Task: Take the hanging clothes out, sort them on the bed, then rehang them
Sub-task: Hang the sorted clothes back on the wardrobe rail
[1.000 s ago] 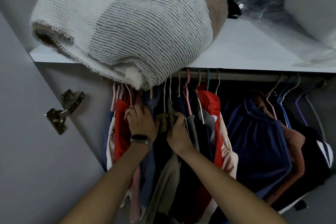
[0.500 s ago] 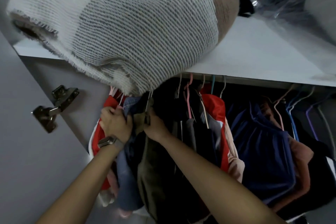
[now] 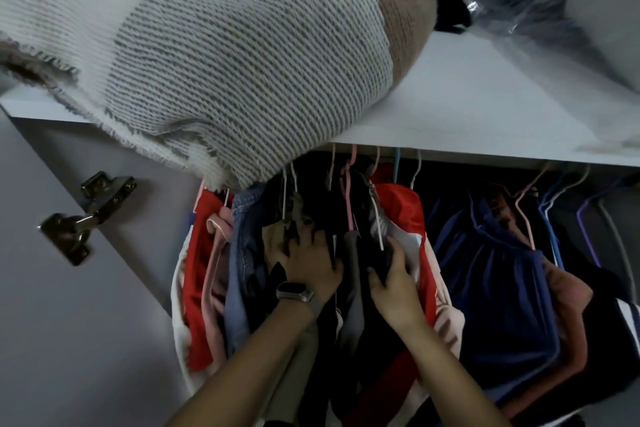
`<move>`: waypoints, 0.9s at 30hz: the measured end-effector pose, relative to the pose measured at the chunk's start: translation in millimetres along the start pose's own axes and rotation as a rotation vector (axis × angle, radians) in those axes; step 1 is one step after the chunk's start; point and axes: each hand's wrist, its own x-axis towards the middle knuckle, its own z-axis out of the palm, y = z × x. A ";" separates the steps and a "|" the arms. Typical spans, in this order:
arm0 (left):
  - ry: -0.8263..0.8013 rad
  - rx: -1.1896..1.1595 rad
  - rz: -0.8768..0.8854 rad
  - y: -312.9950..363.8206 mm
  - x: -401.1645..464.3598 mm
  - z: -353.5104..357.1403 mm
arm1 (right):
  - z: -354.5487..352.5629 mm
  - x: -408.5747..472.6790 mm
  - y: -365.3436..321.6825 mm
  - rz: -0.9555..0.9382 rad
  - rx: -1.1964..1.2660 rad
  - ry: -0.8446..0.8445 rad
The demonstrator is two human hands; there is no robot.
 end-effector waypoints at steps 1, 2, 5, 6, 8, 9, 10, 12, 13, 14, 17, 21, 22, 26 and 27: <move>0.098 -0.080 -0.060 1.7 -2.1 1.0 | 0.6 -0.7 0.1 0.017 0.019 0.016; 0.200 -0.170 -0.133 2.0 -4.9 1.8 | 1.7 -1.0 -1.6 0.031 0.032 0.009; 0.275 -0.276 -0.311 -6.2 -18.2 3.0 | 11.5 -2.2 -9.6 0.026 0.020 -0.044; 0.244 -0.297 -0.297 -13.0 -22.0 6.8 | 17.6 -1.6 -12.4 0.009 -0.008 -0.036; 0.233 -0.429 -0.158 -31.3 -25.7 13.9 | 33.4 0.4 -20.5 -0.032 -0.058 -0.051; 0.231 -0.453 -0.123 -41.2 -25.6 14.5 | 42.7 0.7 -26.9 -0.040 -0.052 -0.093; 0.229 -0.442 -0.116 -49.3 -24.5 10.7 | 51.6 1.3 -34.9 -0.047 -0.039 -0.146; 0.264 -0.406 -0.108 -64.4 -20.6 2.5 | 67.6 1.3 -52.8 -0.058 -0.041 -0.252; 0.305 -0.391 -0.096 -70.5 -19.2 -2.6 | 73.7 1.6 -59.6 -0.059 -0.058 -0.298; 0.343 -0.372 -0.086 -76.8 -19.6 -7.8 | 78.5 1.2 -65.7 -0.048 -0.081 -0.340; 0.294 -0.404 -0.061 -79.9 -19.1 -20.1 | 74.7 2.4 -72.8 -0.017 -0.155 -0.406; 0.148 -0.505 0.035 -64.3 -23.0 -30.3 | 28.6 -9.7 -77.1 -0.101 -0.277 -0.267; 0.160 -0.537 0.046 -61.9 -23.9 -33.2 | 10.4 -15.2 -80.7 -0.158 -0.198 -0.102; 0.305 -0.489 0.028 -68.3 -11.3 -24.6 | -65.5 -10.5 -72.3 -0.322 -0.071 0.562; 0.289 -0.458 -0.012 -70.4 -4.9 -20.5 | -74.6 -1.1 -63.5 -0.239 -0.126 0.542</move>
